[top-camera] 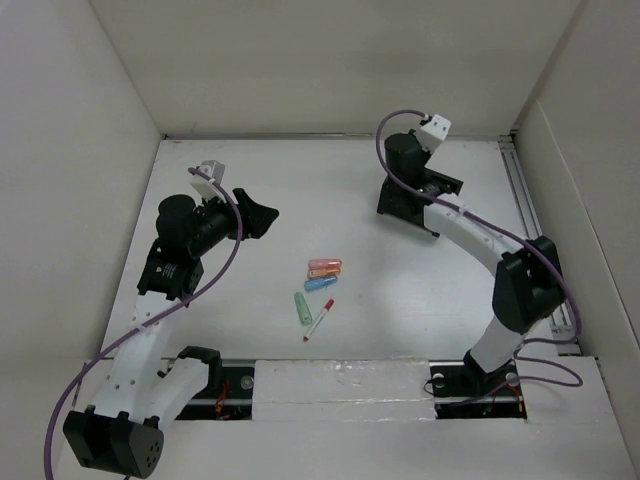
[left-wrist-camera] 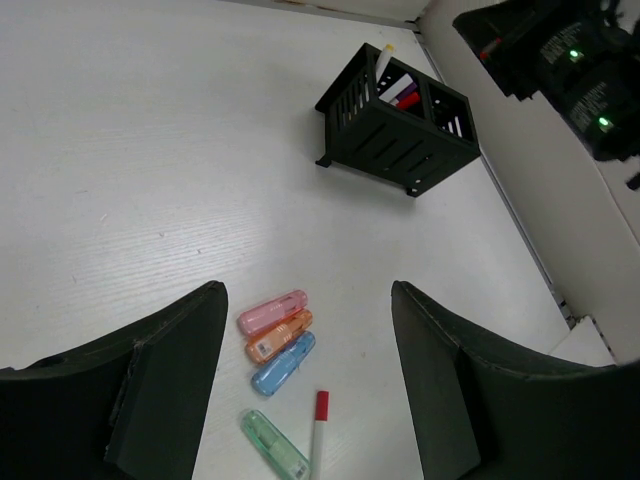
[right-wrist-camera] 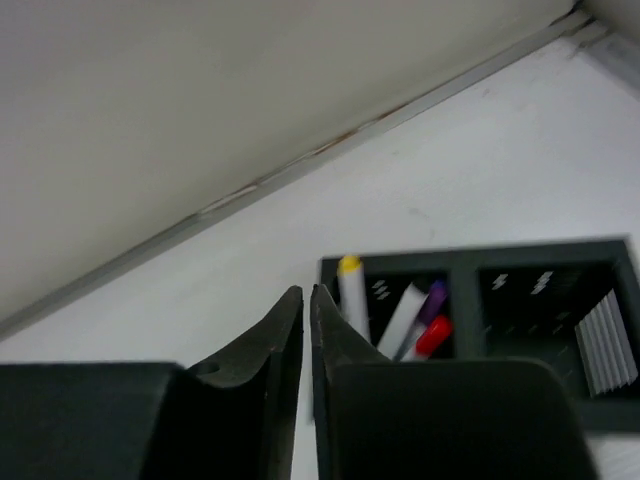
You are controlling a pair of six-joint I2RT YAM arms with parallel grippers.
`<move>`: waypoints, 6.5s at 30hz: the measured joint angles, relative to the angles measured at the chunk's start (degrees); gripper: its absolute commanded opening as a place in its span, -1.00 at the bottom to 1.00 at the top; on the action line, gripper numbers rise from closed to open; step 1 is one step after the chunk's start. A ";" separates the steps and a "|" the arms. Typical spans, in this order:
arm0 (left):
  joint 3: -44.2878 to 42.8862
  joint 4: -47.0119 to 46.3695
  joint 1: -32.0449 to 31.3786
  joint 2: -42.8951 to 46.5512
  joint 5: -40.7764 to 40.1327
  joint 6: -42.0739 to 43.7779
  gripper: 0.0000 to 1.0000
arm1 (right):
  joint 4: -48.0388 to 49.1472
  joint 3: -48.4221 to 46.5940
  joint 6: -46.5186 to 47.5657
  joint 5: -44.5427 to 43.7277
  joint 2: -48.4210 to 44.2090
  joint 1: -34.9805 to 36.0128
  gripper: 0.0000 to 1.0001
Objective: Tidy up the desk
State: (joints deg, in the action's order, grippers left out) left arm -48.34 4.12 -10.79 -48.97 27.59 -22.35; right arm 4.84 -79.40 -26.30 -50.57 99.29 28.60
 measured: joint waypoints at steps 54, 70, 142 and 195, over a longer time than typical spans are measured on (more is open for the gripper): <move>0.00 0.02 0.00 0.39 -0.66 0.00 0.26 | -27.04 26.60 -32.98 20.20 -3.74 38.05 -0.22; 0.00 0.02 0.00 0.39 -0.85 0.02 0.26 | -29.79 22.62 -25.64 18.84 -0.28 37.83 -0.69; 0.00 0.02 0.00 0.68 0.00 0.00 0.26 | 5.51 14.51 -3.63 6.32 -12.55 13.11 -1.00; 0.00 0.00 0.42 0.68 -0.07 -0.02 0.26 | -4.07 24.72 -14.03 17.33 -26.34 -2.58 -0.83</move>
State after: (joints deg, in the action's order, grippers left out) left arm -48.34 4.12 -10.37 -48.29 27.53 -22.37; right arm 0.78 -54.68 -40.34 -33.23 72.95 26.02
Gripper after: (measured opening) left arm 0.629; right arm 0.336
